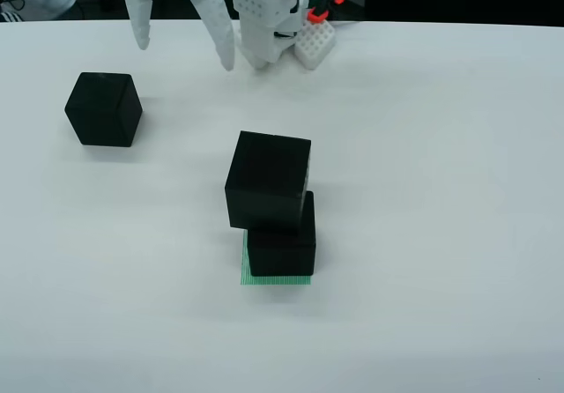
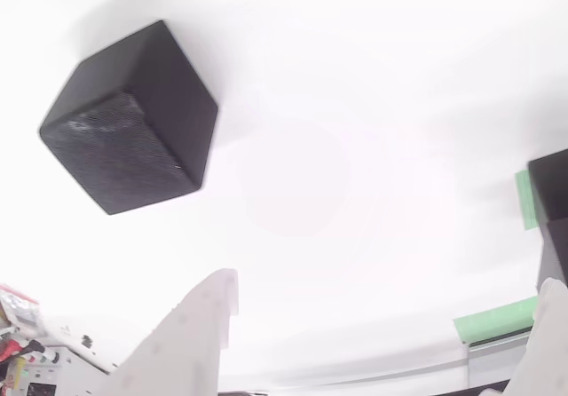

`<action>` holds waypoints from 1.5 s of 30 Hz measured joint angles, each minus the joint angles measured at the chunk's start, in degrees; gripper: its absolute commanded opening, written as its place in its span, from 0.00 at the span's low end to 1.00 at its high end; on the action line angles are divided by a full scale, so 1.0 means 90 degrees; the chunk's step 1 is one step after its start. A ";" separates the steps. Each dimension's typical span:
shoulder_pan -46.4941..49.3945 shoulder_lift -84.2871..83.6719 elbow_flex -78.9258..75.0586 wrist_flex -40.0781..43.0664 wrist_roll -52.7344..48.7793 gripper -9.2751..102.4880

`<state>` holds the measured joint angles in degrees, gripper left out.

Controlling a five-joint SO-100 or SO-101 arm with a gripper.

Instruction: Stack 3 Blocks on the chosen place.

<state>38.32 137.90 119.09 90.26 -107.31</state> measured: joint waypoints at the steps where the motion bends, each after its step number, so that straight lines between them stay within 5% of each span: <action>1: 0.0273 0.0000 0.0049 0.0000 -0.0234 0.46; 11: 0.1973 -0.0068 0.0264 -0.0449 -0.0244 0.45; 22: 0.2314 -0.1260 0.0332 -0.1270 0.3350 0.42; 30: 0.2813 -0.1641 0.0654 -0.0937 0.3701 0.42; 45: 0.2734 -0.3096 0.0391 -0.1973 0.4424 0.42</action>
<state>62.93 110.04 122.61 72.51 -67.50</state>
